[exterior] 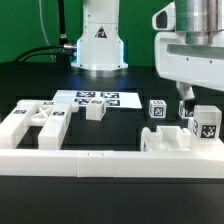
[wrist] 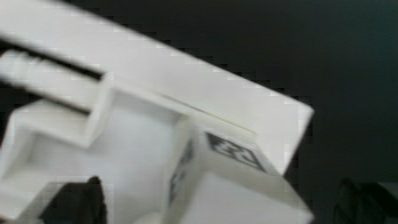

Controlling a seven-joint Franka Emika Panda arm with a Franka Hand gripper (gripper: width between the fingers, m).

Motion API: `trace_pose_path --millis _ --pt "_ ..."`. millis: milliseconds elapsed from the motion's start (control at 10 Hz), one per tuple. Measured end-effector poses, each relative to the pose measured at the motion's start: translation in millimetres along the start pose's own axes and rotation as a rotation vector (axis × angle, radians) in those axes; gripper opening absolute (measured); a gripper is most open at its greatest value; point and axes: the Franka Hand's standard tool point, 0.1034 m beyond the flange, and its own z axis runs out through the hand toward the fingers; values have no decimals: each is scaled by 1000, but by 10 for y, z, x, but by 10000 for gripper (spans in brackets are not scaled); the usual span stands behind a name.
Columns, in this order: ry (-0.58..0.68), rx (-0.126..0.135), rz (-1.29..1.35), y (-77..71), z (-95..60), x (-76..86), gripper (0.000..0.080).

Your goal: Assemble chair

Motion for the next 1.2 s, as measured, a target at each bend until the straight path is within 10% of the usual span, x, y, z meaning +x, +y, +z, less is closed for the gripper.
trace_pose_path --millis 1200 --pt "-40 -105 -928 -11 -9 24 649"
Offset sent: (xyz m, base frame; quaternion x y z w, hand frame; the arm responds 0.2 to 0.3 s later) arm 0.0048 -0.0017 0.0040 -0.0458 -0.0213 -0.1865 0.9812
